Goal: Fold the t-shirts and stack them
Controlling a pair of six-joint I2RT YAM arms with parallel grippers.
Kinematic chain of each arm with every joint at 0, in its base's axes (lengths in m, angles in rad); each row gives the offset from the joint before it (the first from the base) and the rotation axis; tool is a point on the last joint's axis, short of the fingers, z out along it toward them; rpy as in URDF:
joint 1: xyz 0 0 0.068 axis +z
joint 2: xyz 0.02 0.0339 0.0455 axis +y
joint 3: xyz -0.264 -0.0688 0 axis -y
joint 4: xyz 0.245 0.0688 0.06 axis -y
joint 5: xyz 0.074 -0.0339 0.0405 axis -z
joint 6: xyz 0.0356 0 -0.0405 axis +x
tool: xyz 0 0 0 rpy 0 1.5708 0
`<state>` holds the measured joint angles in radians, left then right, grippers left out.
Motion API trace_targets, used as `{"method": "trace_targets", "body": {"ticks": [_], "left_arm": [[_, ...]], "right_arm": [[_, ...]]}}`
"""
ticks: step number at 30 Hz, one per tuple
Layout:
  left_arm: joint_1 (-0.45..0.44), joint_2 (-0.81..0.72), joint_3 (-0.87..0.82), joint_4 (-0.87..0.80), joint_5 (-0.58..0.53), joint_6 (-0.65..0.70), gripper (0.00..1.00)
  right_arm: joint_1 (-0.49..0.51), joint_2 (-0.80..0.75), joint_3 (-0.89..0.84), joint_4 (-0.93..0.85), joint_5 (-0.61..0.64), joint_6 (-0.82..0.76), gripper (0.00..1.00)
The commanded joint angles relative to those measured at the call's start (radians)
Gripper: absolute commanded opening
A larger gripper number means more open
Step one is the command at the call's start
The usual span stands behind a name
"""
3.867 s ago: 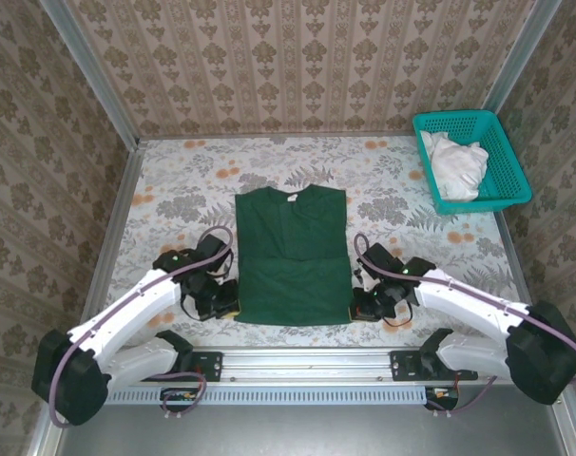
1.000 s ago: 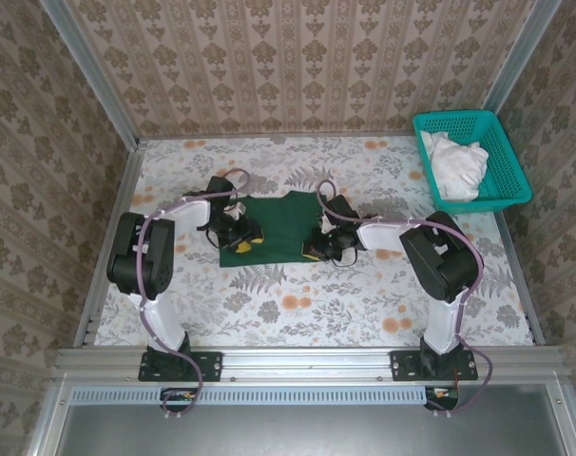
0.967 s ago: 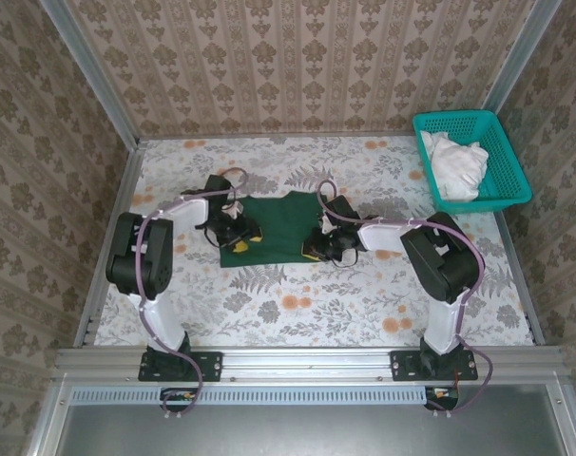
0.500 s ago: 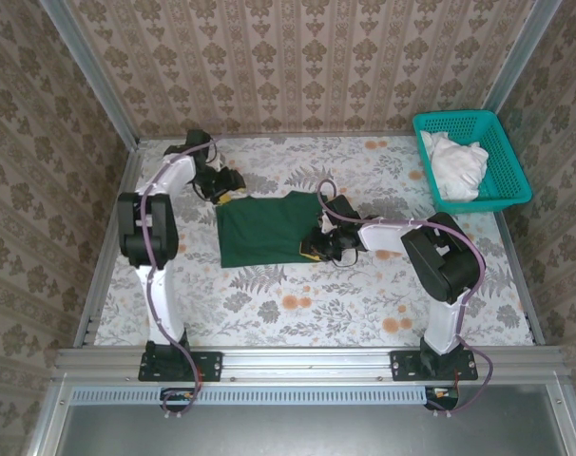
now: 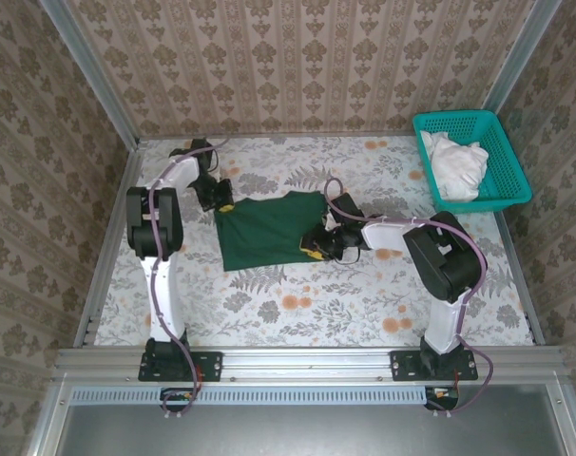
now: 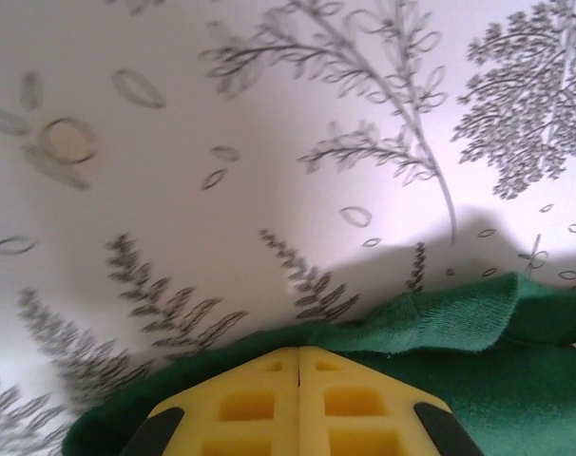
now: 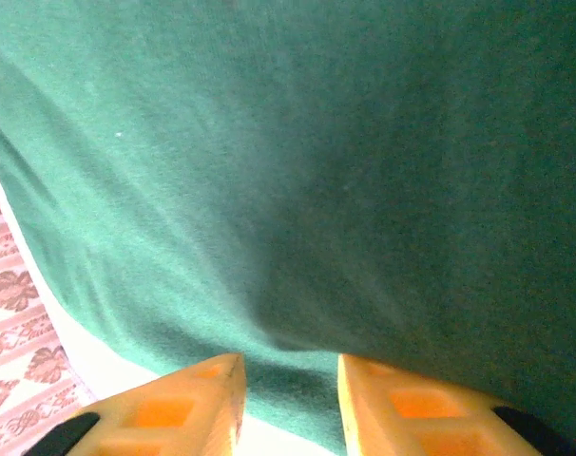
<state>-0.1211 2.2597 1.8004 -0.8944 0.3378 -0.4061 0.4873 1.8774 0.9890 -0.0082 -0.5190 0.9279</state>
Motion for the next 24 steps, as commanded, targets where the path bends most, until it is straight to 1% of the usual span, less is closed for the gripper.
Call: {"method": "trace_targets", "body": {"ticks": [1, 2, 4, 7, 8, 11, 14, 16, 18, 21, 22, 24], "left_arm": [[0.049, -0.071, -0.039, -0.012, -0.074, -0.02, 0.2], [0.056, -0.095, -0.051, -0.011, -0.081, -0.024, 0.28], [0.072, -0.156, -0.092, 0.004, -0.095, -0.036, 0.52], [0.096, -0.258, -0.189, 0.051, -0.057, -0.038, 0.69], [0.101, -0.28, -0.217, 0.061, -0.018, -0.027, 0.72], [0.094, -0.309, -0.274, 0.058, 0.095, 0.016, 0.75], [0.065, -0.318, -0.336, 0.078, 0.136, 0.053, 0.79], [0.042, -0.3, -0.352, 0.077, 0.157, 0.062, 0.79], [0.017, -0.275, -0.354, 0.062, 0.123, 0.069, 0.77], [-0.005, -0.258, -0.38, 0.066, 0.033, 0.061, 0.73], [-0.008, -0.255, -0.393, 0.078, 0.012, 0.056, 0.71], [-0.017, -0.233, -0.401, 0.085, -0.024, 0.053, 0.63]], "right_arm": [[-0.027, 0.026, -0.047, -0.06, 0.062, 0.069, 0.41], [-0.027, 0.025, -0.045, -0.054, 0.057, 0.078, 0.43], [-0.026, 0.023, -0.036, -0.044, 0.048, 0.096, 0.46], [-0.027, 0.014, -0.025, -0.015, 0.034, 0.127, 0.5], [-0.027, 0.009, -0.022, -0.003, 0.027, 0.137, 0.51], [-0.027, -0.008, -0.007, 0.011, 0.01, 0.145, 0.53], [-0.027, -0.035, 0.006, -0.001, 0.009, 0.134, 0.54], [-0.027, -0.055, 0.017, -0.023, 0.012, 0.116, 0.55], [-0.028, -0.083, 0.022, -0.054, 0.02, 0.097, 0.55], [-0.039, -0.154, 0.029, -0.127, 0.046, 0.048, 0.57], [-0.046, -0.186, 0.031, -0.156, 0.057, 0.029, 0.58], [-0.061, -0.253, 0.032, -0.211, 0.079, -0.008, 0.59]]}}
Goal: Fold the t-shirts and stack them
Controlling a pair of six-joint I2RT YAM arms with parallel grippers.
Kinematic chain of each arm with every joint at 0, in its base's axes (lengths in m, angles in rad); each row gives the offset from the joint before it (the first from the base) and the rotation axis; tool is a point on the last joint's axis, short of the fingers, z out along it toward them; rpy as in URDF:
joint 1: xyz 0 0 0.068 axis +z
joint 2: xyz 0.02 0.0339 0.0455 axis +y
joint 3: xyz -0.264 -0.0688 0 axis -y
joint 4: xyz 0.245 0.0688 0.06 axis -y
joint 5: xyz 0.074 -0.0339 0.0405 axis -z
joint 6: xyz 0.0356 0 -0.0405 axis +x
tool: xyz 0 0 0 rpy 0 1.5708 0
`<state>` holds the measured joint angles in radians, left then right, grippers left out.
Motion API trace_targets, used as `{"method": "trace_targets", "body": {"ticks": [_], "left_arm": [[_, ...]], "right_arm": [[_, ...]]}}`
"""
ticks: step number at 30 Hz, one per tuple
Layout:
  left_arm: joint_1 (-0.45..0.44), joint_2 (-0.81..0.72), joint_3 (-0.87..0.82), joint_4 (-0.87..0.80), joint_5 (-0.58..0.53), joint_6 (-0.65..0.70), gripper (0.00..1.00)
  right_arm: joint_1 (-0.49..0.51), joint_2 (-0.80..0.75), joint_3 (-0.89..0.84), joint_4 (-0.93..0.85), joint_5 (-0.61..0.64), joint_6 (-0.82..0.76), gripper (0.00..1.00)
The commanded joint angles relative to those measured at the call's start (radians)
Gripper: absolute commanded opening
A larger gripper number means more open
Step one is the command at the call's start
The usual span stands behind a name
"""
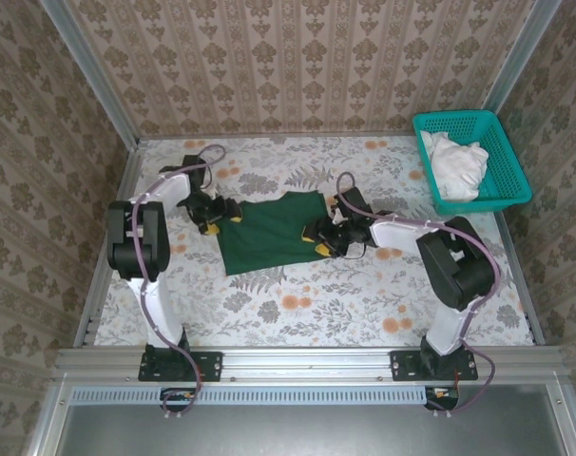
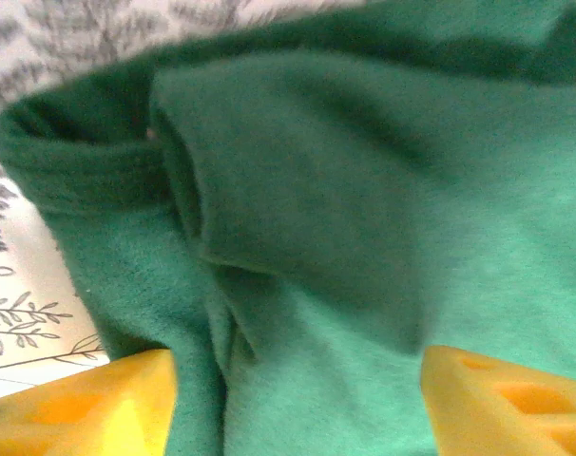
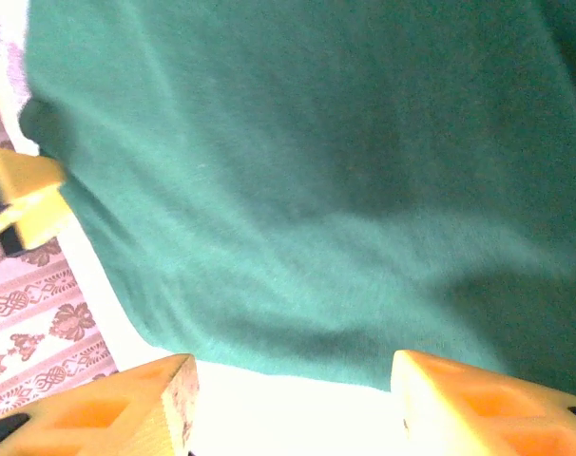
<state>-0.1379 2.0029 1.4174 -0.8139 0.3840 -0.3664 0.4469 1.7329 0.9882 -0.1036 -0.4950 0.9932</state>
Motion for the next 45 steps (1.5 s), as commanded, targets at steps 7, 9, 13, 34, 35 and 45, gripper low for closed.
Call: {"method": "trace_targets", "body": {"ticks": [7, 9, 13, 34, 35, 45], "left_arm": [[-0.01, 0.075, 0.004, 0.049, -0.162, -0.041, 0.35], [-0.011, 0.086, 0.038, 0.052, -0.199, -0.061, 0.27], [-0.008, 0.135, 0.15, 0.031, -0.344, -0.086, 0.1], [0.285, 0.677, 1.19, -0.094, -0.442, 0.07, 0.0], [0.3, 0.685, 1.195, -0.073, -0.43, 0.057, 0.0], [0.388, 0.759, 1.261, 0.075, -0.402, 0.04, 0.0]], "right_arm": [[-0.135, -0.419, 0.0, -0.367, 0.141, -0.208, 0.6], [-0.167, -0.512, -0.019, -0.426, 0.167, -0.235, 0.61], [-0.194, -0.658, -0.053, -0.536, 0.218, -0.278, 0.61], [-0.17, -0.705, 0.063, -0.803, 0.393, -0.122, 0.54], [-0.16, -0.697, 0.069, -0.799, 0.399, -0.106, 0.53], [0.004, -0.562, 0.165, -0.776, 0.457, -0.056, 0.51]]}}
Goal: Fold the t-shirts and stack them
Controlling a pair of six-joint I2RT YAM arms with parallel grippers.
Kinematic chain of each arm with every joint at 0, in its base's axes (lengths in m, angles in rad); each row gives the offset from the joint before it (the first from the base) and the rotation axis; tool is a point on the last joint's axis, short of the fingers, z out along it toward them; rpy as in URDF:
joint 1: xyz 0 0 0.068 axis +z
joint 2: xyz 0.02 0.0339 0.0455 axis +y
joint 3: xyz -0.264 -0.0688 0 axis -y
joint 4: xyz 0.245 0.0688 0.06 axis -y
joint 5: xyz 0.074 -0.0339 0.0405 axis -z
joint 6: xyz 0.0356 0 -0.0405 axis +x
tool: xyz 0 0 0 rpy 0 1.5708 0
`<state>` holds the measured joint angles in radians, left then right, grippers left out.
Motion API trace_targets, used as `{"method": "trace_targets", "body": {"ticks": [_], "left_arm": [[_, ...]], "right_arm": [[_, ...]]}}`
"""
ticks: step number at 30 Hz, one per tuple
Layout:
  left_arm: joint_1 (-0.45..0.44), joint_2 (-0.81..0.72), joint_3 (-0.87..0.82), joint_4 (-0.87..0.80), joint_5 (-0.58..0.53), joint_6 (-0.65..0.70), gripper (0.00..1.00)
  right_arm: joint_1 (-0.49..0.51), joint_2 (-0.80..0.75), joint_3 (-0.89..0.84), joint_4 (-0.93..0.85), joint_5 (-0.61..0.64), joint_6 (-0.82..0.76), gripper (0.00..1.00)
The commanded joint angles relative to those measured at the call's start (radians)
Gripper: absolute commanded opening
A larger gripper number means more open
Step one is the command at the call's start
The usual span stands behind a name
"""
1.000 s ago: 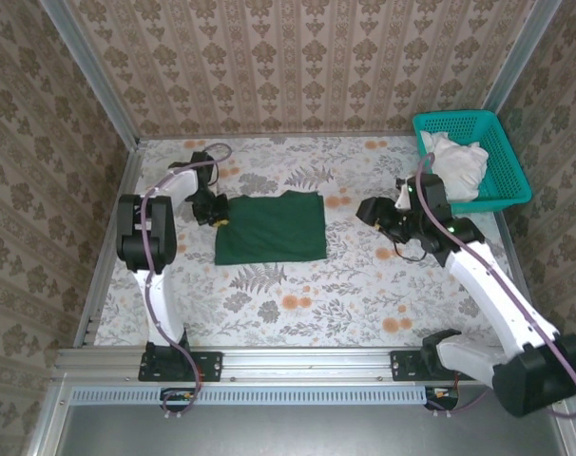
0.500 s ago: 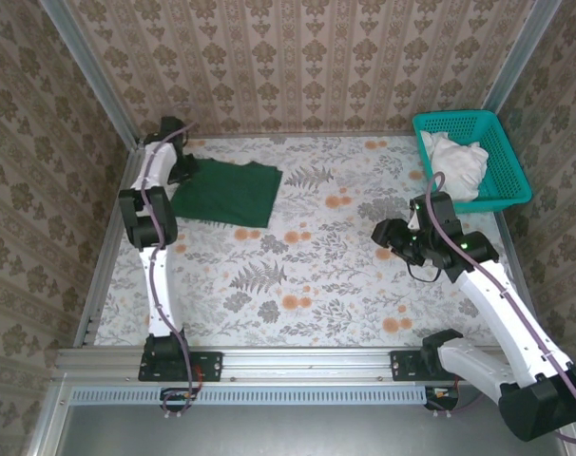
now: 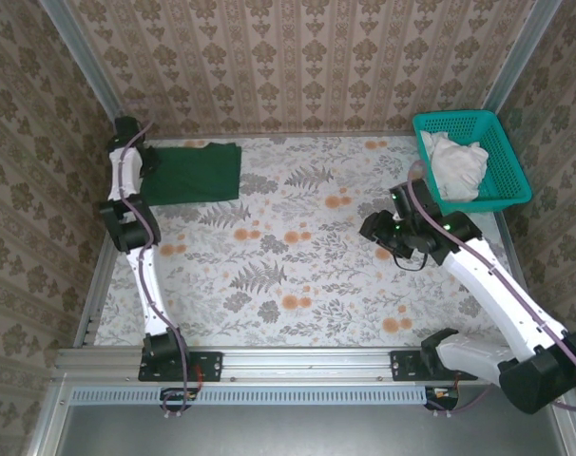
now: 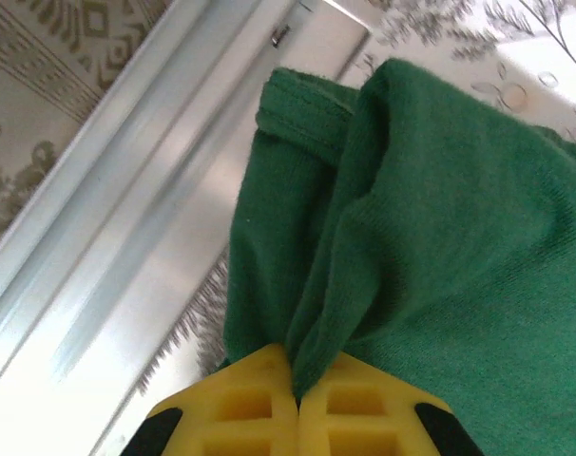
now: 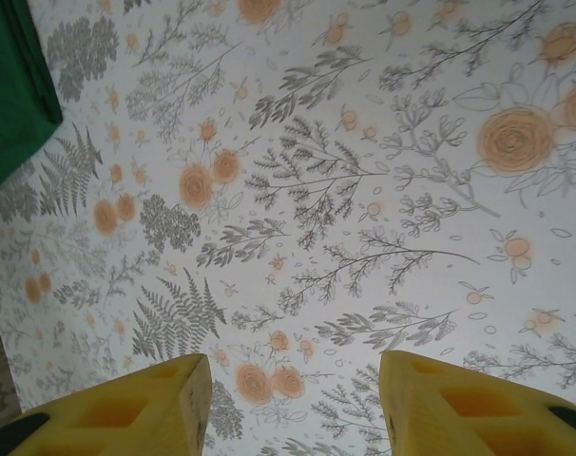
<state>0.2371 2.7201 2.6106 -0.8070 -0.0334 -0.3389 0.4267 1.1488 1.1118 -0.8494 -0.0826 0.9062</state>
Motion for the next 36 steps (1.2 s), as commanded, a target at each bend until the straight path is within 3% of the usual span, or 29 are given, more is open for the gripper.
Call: {"method": "trace_targets", "body": {"ticks": [1, 5, 6, 8, 10, 12, 13, 14, 15, 18, 22, 24, 25, 28, 32, 36], "left_arm": [[0.013, 0.053, 0.087, 0.078, 0.02, 0.021, 0.0], [0.018, 0.056, 0.092, 0.135, 0.041, 0.028, 0.01], [0.018, 0.055, 0.092, 0.143, 0.05, 0.029, 0.06], [0.016, 0.048, 0.092, 0.147, 0.089, 0.025, 0.24], [0.013, 0.026, 0.089, 0.124, 0.107, 0.021, 0.35], [0.005, -0.023, 0.062, 0.086, 0.084, 0.021, 0.58], [0.003, -0.065, 0.026, 0.075, 0.072, 0.021, 0.74], [0.001, -0.116, -0.026, 0.077, 0.067, 0.013, 0.97], [-0.001, -0.168, -0.081, 0.086, 0.072, 0.005, 1.0], [-0.017, -0.342, -0.238, 0.121, 0.103, -0.007, 1.0], [-0.094, -0.566, -0.409, 0.121, 0.057, 0.027, 1.0], [-0.147, -0.697, -0.565, 0.163, -0.002, 0.026, 1.0], [-0.172, -0.773, -0.673, 0.217, -0.008, 0.014, 1.0], [-0.229, -0.998, -1.051, 0.449, 0.016, -0.071, 1.0], [-0.309, -1.283, -1.532, 0.712, -0.074, -0.173, 1.0], [-0.353, -1.503, -1.788, 0.744, -0.211, -0.147, 1.0]], "right_arm": [[0.031, 0.028, 0.047, -0.032, 0.047, 0.029, 0.51], [0.043, 0.028, 0.045, -0.024, 0.062, 0.026, 0.51], [0.046, 0.027, 0.044, -0.018, 0.063, 0.026, 0.52], [0.049, 0.025, 0.043, -0.016, 0.063, 0.02, 0.52], [0.049, 0.021, 0.04, -0.016, 0.069, 0.005, 0.53], [0.048, 0.013, 0.035, -0.02, 0.087, -0.016, 0.55], [0.047, 0.005, 0.031, -0.016, 0.102, -0.033, 0.56], [0.046, -0.005, 0.024, -0.016, 0.121, -0.051, 0.56], [0.046, -0.017, 0.019, -0.016, 0.145, -0.064, 0.56], [0.04, -0.086, -0.025, -0.011, 0.266, -0.095, 0.6], [0.024, -0.221, -0.125, 0.035, 0.447, -0.168, 0.69], [0.005, -0.282, -0.181, 0.066, 0.523, -0.215, 0.85], [-0.008, -0.308, -0.212, 0.093, 0.551, -0.243, 0.99], [-0.067, -0.35, -0.297, 0.178, 0.604, -0.307, 1.0], [-0.105, -0.354, -0.402, 0.331, 0.721, -0.354, 0.99], [-0.107, -0.353, -0.511, 0.528, 0.837, -0.444, 1.0]]}}
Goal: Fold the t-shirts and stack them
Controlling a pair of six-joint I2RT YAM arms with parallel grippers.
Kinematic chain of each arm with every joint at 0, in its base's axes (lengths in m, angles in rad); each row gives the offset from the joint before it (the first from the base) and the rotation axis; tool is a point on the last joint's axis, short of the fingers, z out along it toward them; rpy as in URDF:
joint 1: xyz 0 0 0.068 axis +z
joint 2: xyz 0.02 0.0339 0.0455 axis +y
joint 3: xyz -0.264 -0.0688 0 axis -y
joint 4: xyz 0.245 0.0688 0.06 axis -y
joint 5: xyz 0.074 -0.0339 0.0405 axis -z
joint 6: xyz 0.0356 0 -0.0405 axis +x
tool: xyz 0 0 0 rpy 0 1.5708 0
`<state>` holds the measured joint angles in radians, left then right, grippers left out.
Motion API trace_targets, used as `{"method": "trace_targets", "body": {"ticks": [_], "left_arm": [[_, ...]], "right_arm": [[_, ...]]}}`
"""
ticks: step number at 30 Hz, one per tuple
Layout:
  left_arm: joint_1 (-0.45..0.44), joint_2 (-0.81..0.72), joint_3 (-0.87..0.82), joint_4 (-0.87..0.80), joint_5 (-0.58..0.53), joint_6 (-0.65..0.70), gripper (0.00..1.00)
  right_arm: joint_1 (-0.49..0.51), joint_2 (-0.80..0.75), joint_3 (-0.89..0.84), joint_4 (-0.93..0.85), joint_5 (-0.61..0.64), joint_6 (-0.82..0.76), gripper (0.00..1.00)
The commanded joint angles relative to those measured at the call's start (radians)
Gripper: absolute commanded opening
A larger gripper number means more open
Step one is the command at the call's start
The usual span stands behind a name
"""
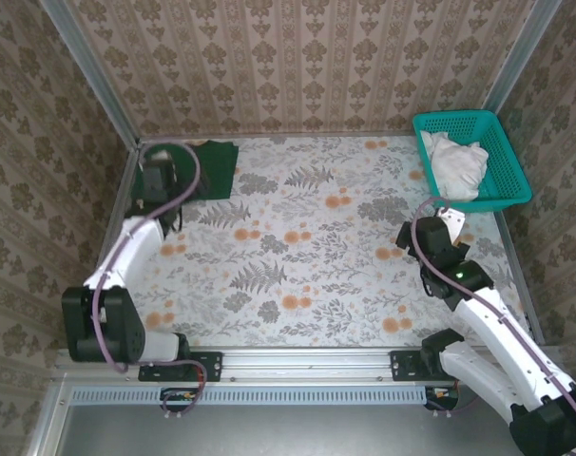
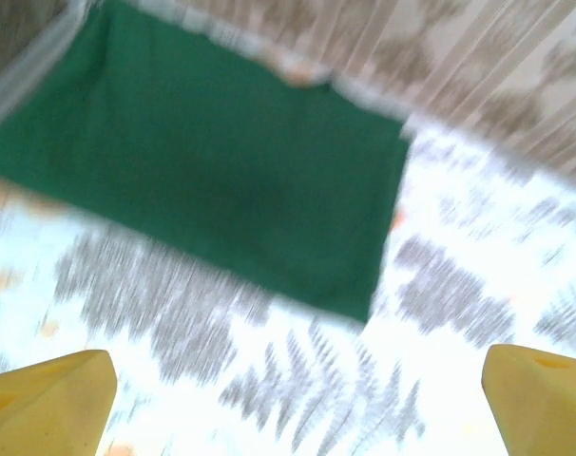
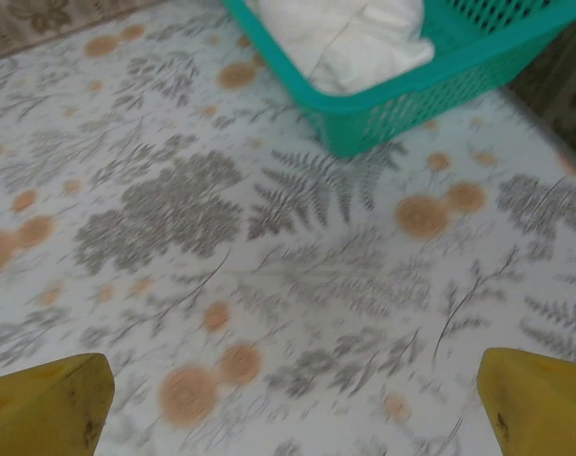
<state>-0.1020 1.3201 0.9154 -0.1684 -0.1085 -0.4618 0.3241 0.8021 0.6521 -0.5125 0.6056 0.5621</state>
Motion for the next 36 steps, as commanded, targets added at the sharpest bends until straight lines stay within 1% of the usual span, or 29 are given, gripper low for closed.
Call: {"method": "trace_targets", "body": {"ticks": [1, 3, 4, 6, 8, 10, 12, 13, 14, 16, 17, 19, 21, 23, 24, 26, 28, 29, 31, 34, 36], "left_arm": [[-0.017, -0.158, -0.152, 0.103, -0.193, 0.004, 1.0], [-0.01, -0.258, -0.261, 0.109, -0.284, 0.037, 1.0], [0.007, -0.319, -0.328, 0.135, -0.301, 0.041, 1.0], [0.059, -0.444, -0.457, 0.194, -0.244, 0.057, 1.0], [0.099, -0.565, -0.564, 0.248, -0.181, 0.152, 1.0], [0.129, -0.631, -0.618, 0.23, -0.155, 0.229, 1.0], [0.18, -0.638, -0.631, 0.206, -0.094, 0.282, 1.0], [0.199, -0.618, -0.632, 0.195, -0.065, 0.303, 1.0], [0.213, -0.589, -0.633, 0.198, -0.048, 0.317, 1.0], [0.221, -0.516, -0.649, 0.277, -0.013, 0.345, 1.0], [0.225, -0.467, -0.631, 0.296, -0.009, 0.341, 1.0], [0.224, -0.35, -0.599, 0.385, 0.007, 0.358, 1.0], [0.222, -0.227, -0.555, 0.461, 0.052, 0.397, 1.0], [0.223, -0.114, -0.503, 0.523, 0.058, 0.414, 1.0], [0.225, -0.081, -0.487, 0.552, 0.06, 0.417, 1.0], [0.234, -0.007, -0.449, 0.602, 0.097, 0.418, 1.0], [0.233, 0.046, -0.414, 0.604, 0.118, 0.415, 1.0], [0.227, 0.064, -0.407, 0.619, 0.127, 0.406, 1.0], [0.216, 0.089, -0.4, 0.669, 0.143, 0.399, 1.0], [0.209, 0.152, -0.357, 0.682, 0.169, 0.392, 1.0], [0.199, 0.188, -0.325, 0.665, 0.171, 0.4, 1.0]], "right_arm": [[-0.004, -0.011, -0.087, 0.242, 0.163, -0.142, 1.0], [-0.005, -0.021, -0.156, 0.358, 0.164, -0.237, 0.99], [-0.006, -0.026, -0.195, 0.417, 0.151, -0.281, 1.0], [-0.017, -0.036, -0.247, 0.49, 0.1, -0.339, 0.99], [-0.043, -0.044, -0.321, 0.597, 0.001, -0.393, 1.0], [-0.078, -0.039, -0.384, 0.68, -0.108, -0.417, 0.99], [-0.117, -0.008, -0.417, 0.724, -0.146, -0.39, 0.99], [-0.136, 0.008, -0.404, 0.699, -0.155, -0.376, 1.0], [-0.165, 0.035, -0.401, 0.731, -0.193, -0.384, 1.0], [-0.198, 0.081, -0.398, 0.799, -0.246, -0.406, 1.0], [-0.211, 0.118, -0.395, 0.843, -0.262, -0.415, 1.0], [-0.24, 0.209, -0.361, 0.891, -0.291, -0.423, 1.0], [-0.257, 0.305, -0.312, 0.915, -0.315, -0.43, 1.0], [-0.264, 0.4, -0.278, 0.993, -0.323, -0.438, 1.0], [-0.266, 0.431, -0.279, 1.061, -0.327, -0.437, 1.0], [-0.275, 0.51, -0.284, 1.218, -0.354, -0.435, 1.0], [-0.276, 0.55, -0.22, 1.147, -0.367, -0.457, 1.0], [-0.276, 0.567, -0.212, 1.162, -0.375, -0.477, 1.0], [-0.279, 0.577, -0.238, 1.228, -0.387, -0.496, 1.0], [-0.288, 0.582, -0.306, 1.374, -0.426, -0.507, 1.0], [-0.293, 0.582, -0.313, 1.377, -0.431, -0.501, 1.0]]}}
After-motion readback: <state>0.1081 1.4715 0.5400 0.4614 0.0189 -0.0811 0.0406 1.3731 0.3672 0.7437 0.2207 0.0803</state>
